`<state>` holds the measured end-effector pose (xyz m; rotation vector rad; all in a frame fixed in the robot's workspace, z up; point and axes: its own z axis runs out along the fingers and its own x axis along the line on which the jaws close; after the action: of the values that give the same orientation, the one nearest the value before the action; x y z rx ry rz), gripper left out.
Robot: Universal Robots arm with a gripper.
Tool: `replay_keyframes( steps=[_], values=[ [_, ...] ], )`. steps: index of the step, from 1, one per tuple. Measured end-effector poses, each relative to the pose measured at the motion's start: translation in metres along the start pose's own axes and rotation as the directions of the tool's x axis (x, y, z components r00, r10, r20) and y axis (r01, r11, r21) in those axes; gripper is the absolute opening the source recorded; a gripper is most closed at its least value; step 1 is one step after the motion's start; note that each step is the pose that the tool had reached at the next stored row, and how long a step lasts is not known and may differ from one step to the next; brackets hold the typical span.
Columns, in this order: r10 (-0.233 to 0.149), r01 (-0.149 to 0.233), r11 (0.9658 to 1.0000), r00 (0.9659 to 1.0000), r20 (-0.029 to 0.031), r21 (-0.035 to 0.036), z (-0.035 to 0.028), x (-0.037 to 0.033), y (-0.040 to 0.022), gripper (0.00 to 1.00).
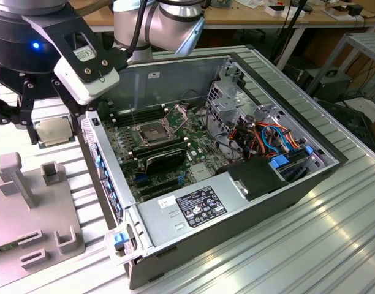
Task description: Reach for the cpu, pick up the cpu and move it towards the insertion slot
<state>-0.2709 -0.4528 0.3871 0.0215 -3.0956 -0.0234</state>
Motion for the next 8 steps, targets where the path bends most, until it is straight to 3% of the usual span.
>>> replay_keyframes(
  steps=[8],
  values=[
    [0.000, 0.000, 1.0000, 1.0000, 0.0000, 0.0000, -0.0002, -0.0049, -0.0001, 0.55]
  ],
)
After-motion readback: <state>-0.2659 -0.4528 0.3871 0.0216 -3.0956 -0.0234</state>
